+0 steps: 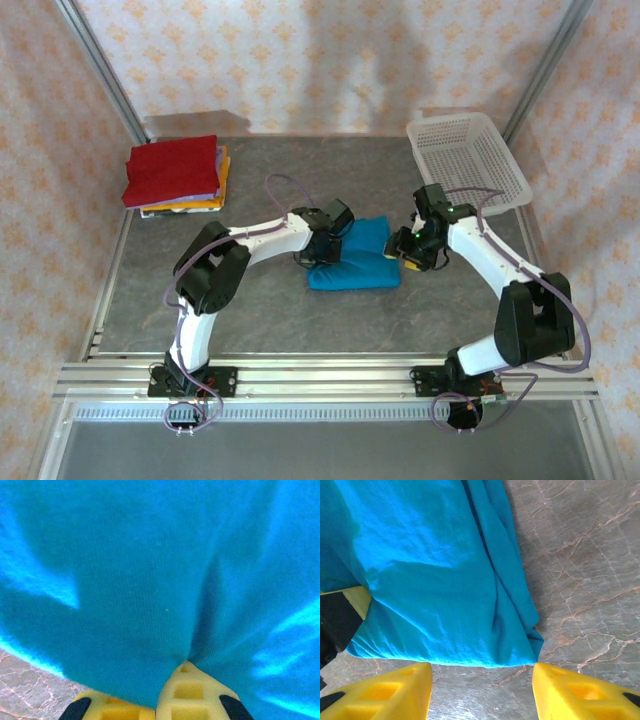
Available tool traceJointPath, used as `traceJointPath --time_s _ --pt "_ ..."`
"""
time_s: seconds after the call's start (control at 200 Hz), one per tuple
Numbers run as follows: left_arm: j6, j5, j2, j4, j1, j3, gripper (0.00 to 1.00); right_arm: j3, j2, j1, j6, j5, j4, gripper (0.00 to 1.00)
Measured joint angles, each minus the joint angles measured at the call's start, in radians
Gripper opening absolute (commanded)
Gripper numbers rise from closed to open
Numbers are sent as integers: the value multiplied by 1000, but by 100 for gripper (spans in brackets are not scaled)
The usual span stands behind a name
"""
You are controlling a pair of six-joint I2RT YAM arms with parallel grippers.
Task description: Fold and stack the t-shirts
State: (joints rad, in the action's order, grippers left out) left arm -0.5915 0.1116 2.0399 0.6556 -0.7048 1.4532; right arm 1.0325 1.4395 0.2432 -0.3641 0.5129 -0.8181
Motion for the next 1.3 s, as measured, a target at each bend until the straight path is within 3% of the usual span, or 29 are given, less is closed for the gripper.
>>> traceJointPath --time_s 0.2,0.375,0.616,0.981,1.301 --pt "114 -44 11 94 66 54 0 -1 -35 -18 3 -1 -13 56" --pt "238 -185 12 267 136 166 0 -4 -52 -18 3 0 -13 56" --pt "392 -394 13 412 167 331 0 -6 -52 -21 4 0 -15 56" --pt "640 -646 65 454 227 510 0 -6 -52 -22 23 0 -48 56" --pt "821 -743 120 447 296 701 0 -3 -59 -22 29 0 -72 56"
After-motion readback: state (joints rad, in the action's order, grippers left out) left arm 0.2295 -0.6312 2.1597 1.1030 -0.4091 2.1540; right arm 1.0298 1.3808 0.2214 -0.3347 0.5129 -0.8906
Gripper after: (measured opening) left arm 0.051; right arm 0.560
